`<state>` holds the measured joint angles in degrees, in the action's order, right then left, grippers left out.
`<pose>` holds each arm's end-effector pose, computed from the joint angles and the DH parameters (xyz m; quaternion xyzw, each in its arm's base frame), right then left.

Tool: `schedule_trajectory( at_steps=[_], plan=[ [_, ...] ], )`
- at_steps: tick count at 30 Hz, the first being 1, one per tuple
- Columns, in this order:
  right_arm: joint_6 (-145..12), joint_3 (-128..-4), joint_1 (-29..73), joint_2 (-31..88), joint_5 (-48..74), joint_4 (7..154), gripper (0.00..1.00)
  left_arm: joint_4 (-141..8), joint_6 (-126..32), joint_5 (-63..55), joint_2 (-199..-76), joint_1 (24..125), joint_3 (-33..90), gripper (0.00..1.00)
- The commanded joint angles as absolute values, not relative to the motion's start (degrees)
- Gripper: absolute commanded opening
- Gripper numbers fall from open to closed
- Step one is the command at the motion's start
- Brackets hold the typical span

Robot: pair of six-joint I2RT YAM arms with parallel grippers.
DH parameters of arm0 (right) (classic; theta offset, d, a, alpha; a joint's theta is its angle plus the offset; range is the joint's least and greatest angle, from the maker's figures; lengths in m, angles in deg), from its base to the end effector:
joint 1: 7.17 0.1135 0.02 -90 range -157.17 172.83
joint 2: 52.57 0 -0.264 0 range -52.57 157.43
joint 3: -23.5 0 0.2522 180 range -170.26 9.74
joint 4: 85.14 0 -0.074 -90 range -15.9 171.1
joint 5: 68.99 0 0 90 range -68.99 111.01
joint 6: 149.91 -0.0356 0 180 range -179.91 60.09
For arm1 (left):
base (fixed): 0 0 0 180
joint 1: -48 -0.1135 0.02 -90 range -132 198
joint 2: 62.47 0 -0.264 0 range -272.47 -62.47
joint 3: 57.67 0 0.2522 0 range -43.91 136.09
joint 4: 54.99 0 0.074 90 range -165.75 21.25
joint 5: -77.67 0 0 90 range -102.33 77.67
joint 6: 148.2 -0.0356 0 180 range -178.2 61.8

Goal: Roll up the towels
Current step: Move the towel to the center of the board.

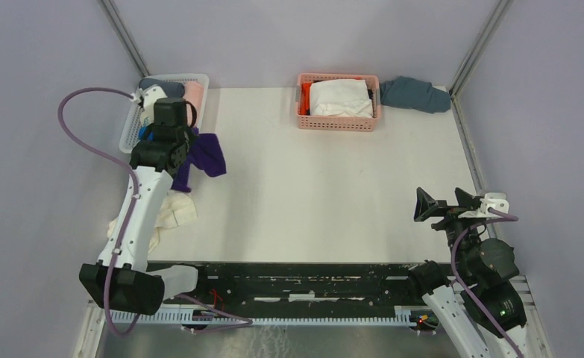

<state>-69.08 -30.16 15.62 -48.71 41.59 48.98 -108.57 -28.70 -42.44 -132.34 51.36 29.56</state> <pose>0.0292 -0.0013 0.3312 0.0500 0.6823 0.0808 0.7249 0.2550 0.0029 0.3747 -0.3092 0.8124 0.0987 0.4844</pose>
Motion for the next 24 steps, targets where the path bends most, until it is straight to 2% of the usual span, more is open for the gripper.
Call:
schedule_trajectory(
  at_steps=[1,8,11,14,18,24],
  plan=[
    [-68.7,-30.3,15.9,-47.6,42.0,50.7,1.00,-111.1,-29.2,-35.1,-132.4,61.7,37.7,0.03],
    [-68.4,-31.0,16.0,-46.0,41.3,50.3,1.00,-111.0,-31.6,-33.1,-145.8,84.7,52.1,0.03],
    [-68.5,-32.2,15.9,-44.3,40.4,49.7,1.00,-109.6,-34.4,-32.4,-151.5,91.5,56.5,0.03],
    [-68.9,-33.9,15.9,-41.6,39.1,48.8,1.00,-105.9,-37.4,-30.4,-154.7,95.3,55.2,0.06],
    [-70.7,-37.0,15.9,-36.5,37.8,47.0,1.00,-101.8,-38.7,-32.5,-154.6,95.9,47.3,0.20],
    [-74.1,-39.3,15.9,-27.1,34.0,45.1,1.00,-96.2,-39.8,-38.1,-148.5,95.9,33.7,0.54]
  ],
)
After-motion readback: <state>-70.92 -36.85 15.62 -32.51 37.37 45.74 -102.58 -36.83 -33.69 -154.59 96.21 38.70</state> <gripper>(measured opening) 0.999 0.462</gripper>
